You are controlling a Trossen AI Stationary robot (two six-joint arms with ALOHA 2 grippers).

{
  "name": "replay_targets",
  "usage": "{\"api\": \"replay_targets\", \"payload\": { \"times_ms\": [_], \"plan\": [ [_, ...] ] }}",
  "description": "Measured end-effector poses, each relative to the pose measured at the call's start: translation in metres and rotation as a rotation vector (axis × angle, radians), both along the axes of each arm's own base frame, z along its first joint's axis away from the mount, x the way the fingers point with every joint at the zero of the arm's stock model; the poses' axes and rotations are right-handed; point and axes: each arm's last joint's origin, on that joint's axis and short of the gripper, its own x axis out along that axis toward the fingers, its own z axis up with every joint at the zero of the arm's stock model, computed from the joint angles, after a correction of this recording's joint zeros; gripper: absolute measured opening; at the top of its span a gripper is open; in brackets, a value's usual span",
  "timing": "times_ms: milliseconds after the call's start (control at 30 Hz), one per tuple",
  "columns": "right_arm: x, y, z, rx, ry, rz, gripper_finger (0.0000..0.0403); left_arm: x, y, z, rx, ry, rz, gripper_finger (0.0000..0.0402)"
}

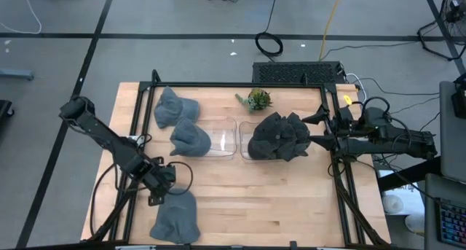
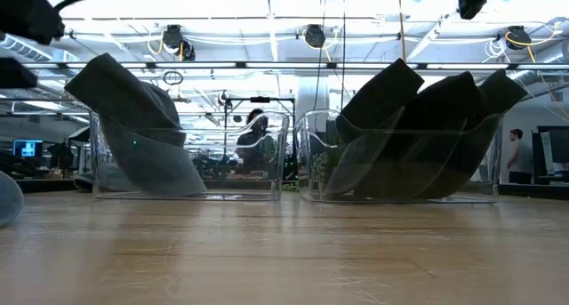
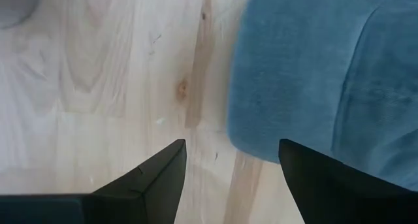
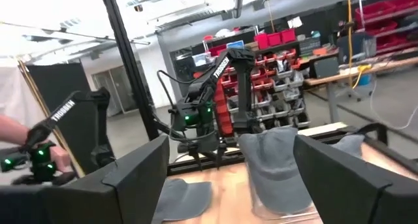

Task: Pick & Place hat
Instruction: Put the bottom gray cap into the left transparent bin

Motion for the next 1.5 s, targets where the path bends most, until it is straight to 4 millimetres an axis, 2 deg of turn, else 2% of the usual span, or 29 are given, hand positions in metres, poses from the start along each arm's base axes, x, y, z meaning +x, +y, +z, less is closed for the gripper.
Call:
{"api": "replay_targets", "payload": {
  "times_ms": [267, 433, 733, 933, 1067, 1200, 1300, 1433, 1500],
  "plan": [
    [0.000, -0.002, 0.000, -0.069, -0.004, -0.095, 0.0318, -0.006, 0.006, -0.016, -0.085, -0.119, -0.062, 0.0255],
    [0.000, -0.002, -0.001, -0.103, -0.001, -0.102, 0.0318, -0.011, 0.010, -0.032, -0.105, -0.110, -0.075, 0.0255],
    [0.000, -0.002, -0.001, -0.020, 0.005, -0.088, 0.0318, 0.000, 0.015, -0.052, -0.344, -0.236, -0.110, 0.0255],
    [0.001, -0.003, -0.001, 0.001, 0.011, -0.085, 0.0318, -0.005, 0.021, -0.066, -0.457, -0.195, -0.096, 0.0255],
    [0.004, -0.003, -0.002, 0.002, 0.027, -0.085, 0.0318, -0.005, 0.024, -0.070, -0.459, -0.203, -0.083, 0.0250],
    [0.008, -0.003, -0.003, 0.001, 0.043, -0.085, 0.0318, -0.003, 0.026, -0.069, -0.452, -0.233, -0.109, 0.0204],
    [0.010, -0.003, -0.004, -0.022, 0.053, -0.090, 0.0318, -0.002, 0.027, -0.068, -0.452, -0.250, -0.135, 0.0142],
    [0.012, -0.004, -0.005, -0.029, 0.063, -0.129, 0.0318, -0.001, 0.027, -0.067, -0.469, -0.264, -0.168, 0.0041],
    [0.012, -0.005, -0.005, -0.038, 0.064, -0.149, 0.0318, 0.000, 0.027, -0.066, -0.466, -0.276, -0.174, 0.0018]
  ]
}}
